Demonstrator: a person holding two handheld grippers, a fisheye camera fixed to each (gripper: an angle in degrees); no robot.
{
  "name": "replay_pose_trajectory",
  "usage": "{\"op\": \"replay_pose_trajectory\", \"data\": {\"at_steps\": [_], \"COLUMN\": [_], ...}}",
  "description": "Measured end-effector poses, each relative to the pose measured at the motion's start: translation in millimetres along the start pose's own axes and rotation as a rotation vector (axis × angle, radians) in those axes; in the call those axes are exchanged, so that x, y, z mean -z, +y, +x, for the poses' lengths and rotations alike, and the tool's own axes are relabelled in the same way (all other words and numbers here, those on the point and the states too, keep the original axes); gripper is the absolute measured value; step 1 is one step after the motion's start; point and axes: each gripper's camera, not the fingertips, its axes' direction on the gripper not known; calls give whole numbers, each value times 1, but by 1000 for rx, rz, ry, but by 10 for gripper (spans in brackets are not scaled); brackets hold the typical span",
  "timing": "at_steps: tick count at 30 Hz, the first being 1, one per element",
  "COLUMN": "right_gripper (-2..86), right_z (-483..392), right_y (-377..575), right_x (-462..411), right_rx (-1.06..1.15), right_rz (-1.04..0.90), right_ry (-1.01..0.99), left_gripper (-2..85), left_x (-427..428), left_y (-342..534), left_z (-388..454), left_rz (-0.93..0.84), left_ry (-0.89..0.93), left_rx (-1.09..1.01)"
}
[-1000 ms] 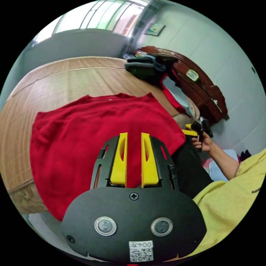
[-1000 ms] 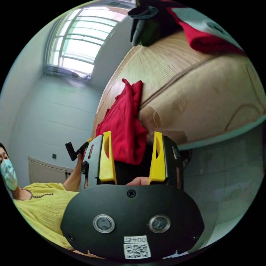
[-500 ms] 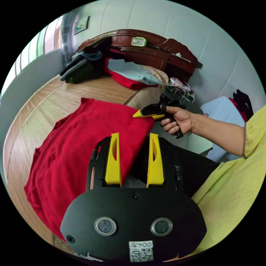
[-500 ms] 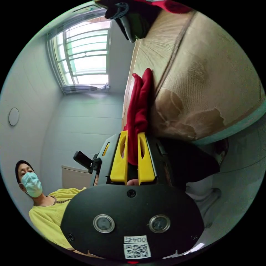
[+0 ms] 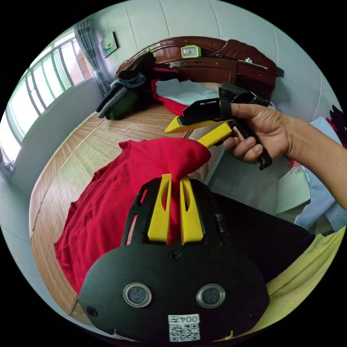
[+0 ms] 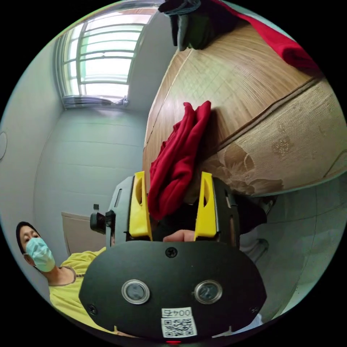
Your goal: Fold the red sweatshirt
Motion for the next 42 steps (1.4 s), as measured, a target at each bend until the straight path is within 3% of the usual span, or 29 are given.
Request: {"op": "replay_pose_trajectory", "data": {"at_steps": [5,10,16,19,22,25,34,38,42], "right_gripper": [253,123,94,91,90,89,89,90,90], "right_z": [21,10,-40,-70,-97,-125,-213,-252,-279], "right_y": [-45,-63,-56,-52,-48,-44,-25,-12,0], "right_x": [-39,-69,-74,-77,-87,-103,-176,-225,-271], "right_rx": [-61,30,149,193,215,230,302,344,387], "right_rz": [-138,-204,-174,-168,-160,-154,-160,-194,-210], "right_ry": [-52,-99,-33,-42,-72,-78,-105,-103,-43], "left_gripper": [20,19,19,16,9,5,5,8,11], "left_x": [-1,4,68,88,75,51,-29,-14,47], "left_y": [0,5,56,111,161,194,187,199,259], "left_z": [2,-10,-70,-121,-187,-236,-243,-256,-281], "left_rz": [5,21,164,189,85,29,-149,-129,7], "left_ry": [5,40,240,119,9,53,0,12,11], "left_rx": [6,43,103,237,433,574,528,558,684]}}
